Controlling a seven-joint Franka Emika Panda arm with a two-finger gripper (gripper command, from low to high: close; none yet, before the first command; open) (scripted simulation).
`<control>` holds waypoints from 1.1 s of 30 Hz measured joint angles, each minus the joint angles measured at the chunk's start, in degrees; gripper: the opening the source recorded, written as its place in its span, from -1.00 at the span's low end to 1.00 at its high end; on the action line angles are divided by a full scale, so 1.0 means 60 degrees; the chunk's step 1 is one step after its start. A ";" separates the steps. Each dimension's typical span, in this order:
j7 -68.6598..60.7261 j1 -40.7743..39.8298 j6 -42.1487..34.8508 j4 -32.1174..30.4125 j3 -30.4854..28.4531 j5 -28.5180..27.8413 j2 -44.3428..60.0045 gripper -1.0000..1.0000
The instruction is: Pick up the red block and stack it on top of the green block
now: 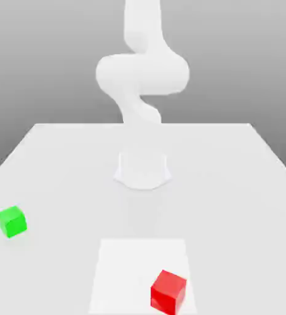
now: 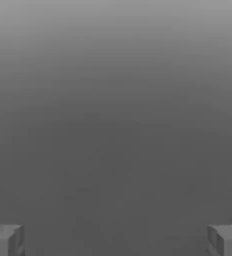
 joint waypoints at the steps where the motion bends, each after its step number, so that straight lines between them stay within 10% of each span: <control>1: 0.0213 -0.0054 0.0143 -0.0066 0.0081 0.0016 0.0375 0.00; 29: 0.5941 0.0021 0.4449 -0.1311 0.0741 -0.0990 1.0105 0.00; 30: 0.6000 0.0075 0.4674 -0.1270 0.0672 -0.1060 1.0375 -1.00; 33: 0.6003 0.0075 0.4681 -0.1270 0.0673 -0.1063 1.0375 -1.00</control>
